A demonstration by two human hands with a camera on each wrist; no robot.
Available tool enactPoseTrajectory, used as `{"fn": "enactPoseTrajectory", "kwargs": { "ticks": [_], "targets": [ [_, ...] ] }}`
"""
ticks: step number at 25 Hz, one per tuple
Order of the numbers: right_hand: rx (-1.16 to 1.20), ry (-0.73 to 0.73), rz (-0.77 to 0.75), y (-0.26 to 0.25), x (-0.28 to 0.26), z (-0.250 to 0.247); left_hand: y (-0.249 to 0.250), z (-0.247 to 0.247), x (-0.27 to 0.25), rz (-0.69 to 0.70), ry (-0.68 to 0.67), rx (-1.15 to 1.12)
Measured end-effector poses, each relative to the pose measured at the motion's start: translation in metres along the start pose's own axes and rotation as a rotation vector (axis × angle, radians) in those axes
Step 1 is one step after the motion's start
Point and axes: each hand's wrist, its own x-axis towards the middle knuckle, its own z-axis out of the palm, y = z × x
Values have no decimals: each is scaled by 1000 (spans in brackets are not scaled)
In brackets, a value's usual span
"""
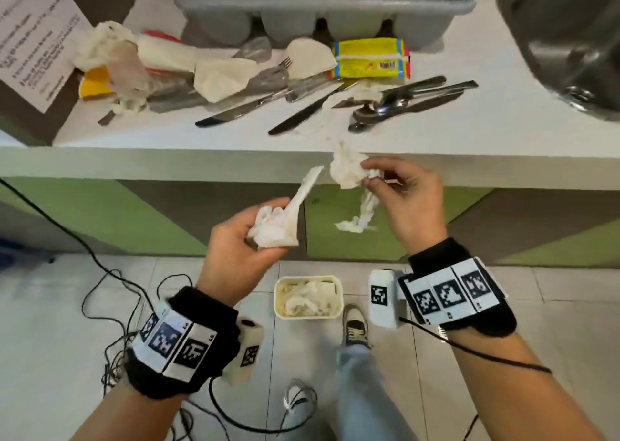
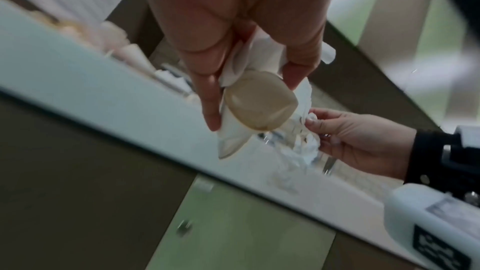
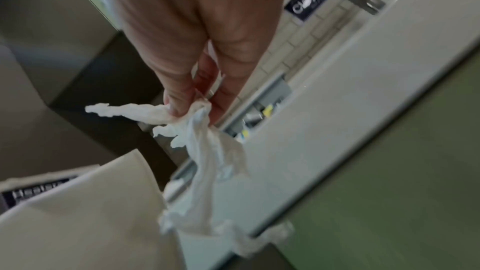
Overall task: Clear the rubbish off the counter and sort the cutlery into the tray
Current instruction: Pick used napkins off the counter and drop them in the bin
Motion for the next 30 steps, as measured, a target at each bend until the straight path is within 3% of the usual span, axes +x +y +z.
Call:
{"fn": "enactPoseTrajectory", "kwargs": {
  "ticks": [3,7,12,17,19,22,25,27,30],
  "targets": [
    [-17,-94,172,74,-32,41,-90,4,-26,-225,-62,84],
    [-100,-211,369,206,-59,93,-222,30,-20,-500,-114,124],
    [-239,-308,458,374,-72,140,-361,82,18,-643,-289,359],
    [-529,-668,435,507,-67,173,-472,133,57,-687,-528,626],
    [-658,-804,416,548,-65,186,-512,153,70,-694,-560,729],
    [-857,-975,436,592,-65,202,-562,178,78,-683,-619,826],
    [-1007,-1140,520,605,-75,203,-578,185,69,-630,-698,858],
    [-977,-1130,599,593,-82,192,-563,177,61,-681,-607,770],
    [-884,-988,630,538,-82,165,-513,156,58,-663,-462,683]
  ]
}}
